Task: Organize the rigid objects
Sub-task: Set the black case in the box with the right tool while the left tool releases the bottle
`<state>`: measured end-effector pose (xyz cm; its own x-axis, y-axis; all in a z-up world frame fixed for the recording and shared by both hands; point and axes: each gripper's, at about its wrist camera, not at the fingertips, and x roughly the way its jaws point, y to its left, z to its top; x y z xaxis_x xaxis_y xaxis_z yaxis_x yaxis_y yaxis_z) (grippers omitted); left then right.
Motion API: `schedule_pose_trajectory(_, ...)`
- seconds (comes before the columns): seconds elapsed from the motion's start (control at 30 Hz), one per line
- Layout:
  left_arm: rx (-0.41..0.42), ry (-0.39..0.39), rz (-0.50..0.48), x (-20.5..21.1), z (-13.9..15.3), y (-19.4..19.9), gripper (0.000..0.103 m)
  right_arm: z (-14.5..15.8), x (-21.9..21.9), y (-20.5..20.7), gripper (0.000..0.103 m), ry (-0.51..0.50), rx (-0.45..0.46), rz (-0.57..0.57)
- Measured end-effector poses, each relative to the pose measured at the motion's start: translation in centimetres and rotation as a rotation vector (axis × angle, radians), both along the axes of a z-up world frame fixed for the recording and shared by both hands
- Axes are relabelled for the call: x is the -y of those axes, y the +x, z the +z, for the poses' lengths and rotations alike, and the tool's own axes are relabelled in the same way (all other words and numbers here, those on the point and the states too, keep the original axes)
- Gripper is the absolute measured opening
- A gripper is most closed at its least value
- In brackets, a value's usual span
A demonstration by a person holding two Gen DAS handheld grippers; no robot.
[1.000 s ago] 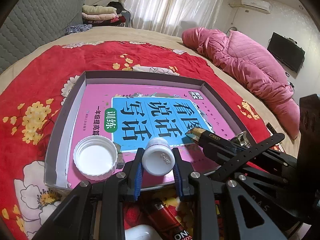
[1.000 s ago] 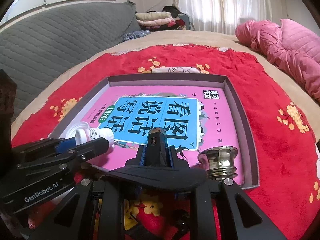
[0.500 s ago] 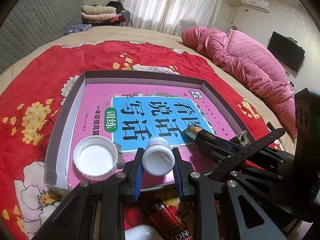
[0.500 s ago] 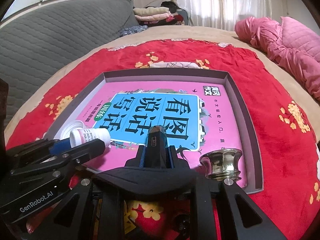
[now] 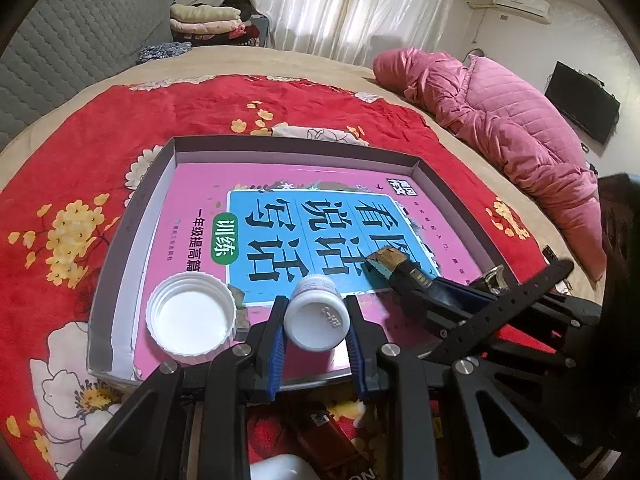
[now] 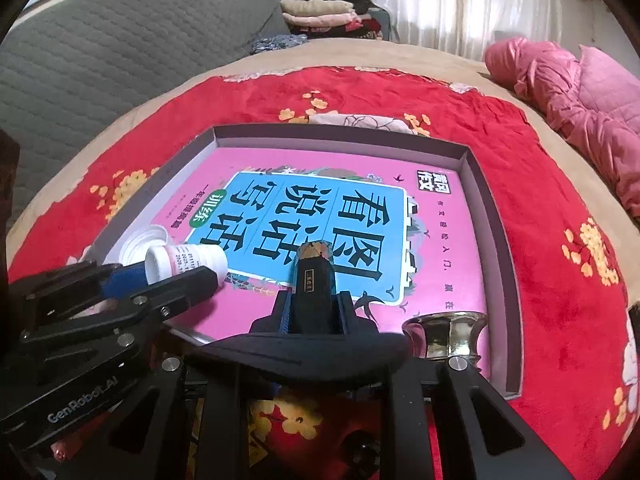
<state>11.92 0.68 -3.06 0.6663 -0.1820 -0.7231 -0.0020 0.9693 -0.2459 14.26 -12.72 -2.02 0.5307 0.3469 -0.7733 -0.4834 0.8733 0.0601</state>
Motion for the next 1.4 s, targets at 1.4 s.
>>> schedule_pose_trajectory(1.4, -0.045, 0.020, 0.001, 0.9, 0.3, 0.3, 0.027, 2.4, 4.3, -3.4, 0.025, 0.095, -0.014, -0.064)
